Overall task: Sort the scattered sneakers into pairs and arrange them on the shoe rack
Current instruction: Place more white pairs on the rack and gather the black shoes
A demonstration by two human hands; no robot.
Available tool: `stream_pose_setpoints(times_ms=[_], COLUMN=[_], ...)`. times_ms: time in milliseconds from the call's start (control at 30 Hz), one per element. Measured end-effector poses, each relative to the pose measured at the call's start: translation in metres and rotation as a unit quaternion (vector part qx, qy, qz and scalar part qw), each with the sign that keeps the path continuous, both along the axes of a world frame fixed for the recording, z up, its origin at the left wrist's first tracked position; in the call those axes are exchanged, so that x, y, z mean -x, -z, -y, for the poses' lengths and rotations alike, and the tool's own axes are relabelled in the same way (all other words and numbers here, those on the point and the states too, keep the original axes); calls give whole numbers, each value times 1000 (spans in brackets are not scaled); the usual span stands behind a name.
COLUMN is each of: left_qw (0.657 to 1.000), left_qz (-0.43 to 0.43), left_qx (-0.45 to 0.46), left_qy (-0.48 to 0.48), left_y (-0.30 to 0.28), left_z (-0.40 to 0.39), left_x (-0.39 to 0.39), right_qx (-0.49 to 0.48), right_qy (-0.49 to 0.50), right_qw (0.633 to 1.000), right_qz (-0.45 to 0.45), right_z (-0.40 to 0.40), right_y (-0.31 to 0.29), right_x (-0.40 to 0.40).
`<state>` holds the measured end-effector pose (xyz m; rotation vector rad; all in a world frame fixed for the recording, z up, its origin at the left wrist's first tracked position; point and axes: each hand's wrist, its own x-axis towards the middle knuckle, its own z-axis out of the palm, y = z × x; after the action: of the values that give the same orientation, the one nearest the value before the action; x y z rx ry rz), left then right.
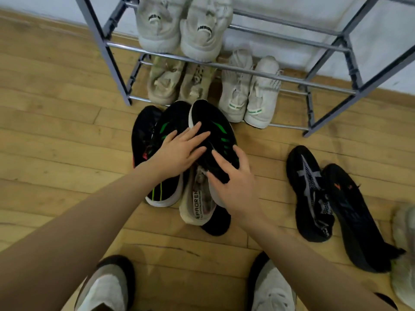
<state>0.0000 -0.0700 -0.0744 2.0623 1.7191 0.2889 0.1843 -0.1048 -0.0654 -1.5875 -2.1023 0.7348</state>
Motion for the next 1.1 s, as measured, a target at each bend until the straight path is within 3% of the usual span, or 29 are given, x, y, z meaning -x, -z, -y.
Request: stream_pose_setpoints(times_ms=[133,333,500,633,833,1100], left_qw=[998,991,986,984,988,989], left_qz=[-68,-38,-84,-119,-58,-55], left_qx=[-8,-69,-19,13,-33,-20], left_qy=[4,-108,-140,-135,-139,-136], left_y=[6,4,7,13,10,17], left_z=[-1,42,82,98,106,116], left_x=[5,7,9,8,8,16], right_qx=[40,43,-4,2,-50,-12], right_qy=[-24,-116,-207,-178,-89,-143], right_qw=[994,988,968,976,991,978], right_qz=[103,97,141,126,85,151], right_z=[0,9,10,14,36,31], right_y=[2,8,14,11,7,13], right_x=[4,-13,-21,-18,22,19])
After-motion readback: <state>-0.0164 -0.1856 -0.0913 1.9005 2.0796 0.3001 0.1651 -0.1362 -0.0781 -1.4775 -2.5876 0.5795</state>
